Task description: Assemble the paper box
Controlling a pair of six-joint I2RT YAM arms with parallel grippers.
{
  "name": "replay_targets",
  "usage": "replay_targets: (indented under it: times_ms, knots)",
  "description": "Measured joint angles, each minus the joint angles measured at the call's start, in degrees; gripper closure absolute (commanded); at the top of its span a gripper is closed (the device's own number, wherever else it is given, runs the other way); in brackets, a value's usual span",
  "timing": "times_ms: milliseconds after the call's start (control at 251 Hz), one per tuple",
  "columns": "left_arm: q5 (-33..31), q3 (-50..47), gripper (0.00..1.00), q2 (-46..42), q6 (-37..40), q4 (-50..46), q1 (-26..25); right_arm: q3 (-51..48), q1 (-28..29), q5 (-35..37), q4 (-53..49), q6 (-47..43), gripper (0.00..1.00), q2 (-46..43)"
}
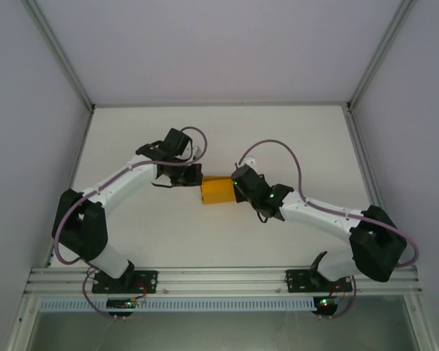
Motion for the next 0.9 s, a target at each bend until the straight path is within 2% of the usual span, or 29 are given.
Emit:
replay_targets:
  times_ms: [299,535,746,902]
  knots:
    - [-13.6,-2.2,1.00,-0.5,-3.2,5.1,-5.6,-0.4,0.0,1.0,0.5,0.0,1.00,0.5]
    - [-23.0,-8.5,1.00,-4.2,-6.3,10.8,-10.8,-1.9,0.3,2.3,2.9,0.1,1.00,0.4]
    - [-34.0,-12.3,1.00,-6.0,-8.6,14.0,-16.7,-2.5,0.2,1.4,2.9,0.5,0.84,-0.4]
    - [-39.5,-13.1,1.00,-5.8,-10.0,15.1,-19.3,-2.5,-1.8,-3.1,-0.1,-0.3,0.56,-3.0]
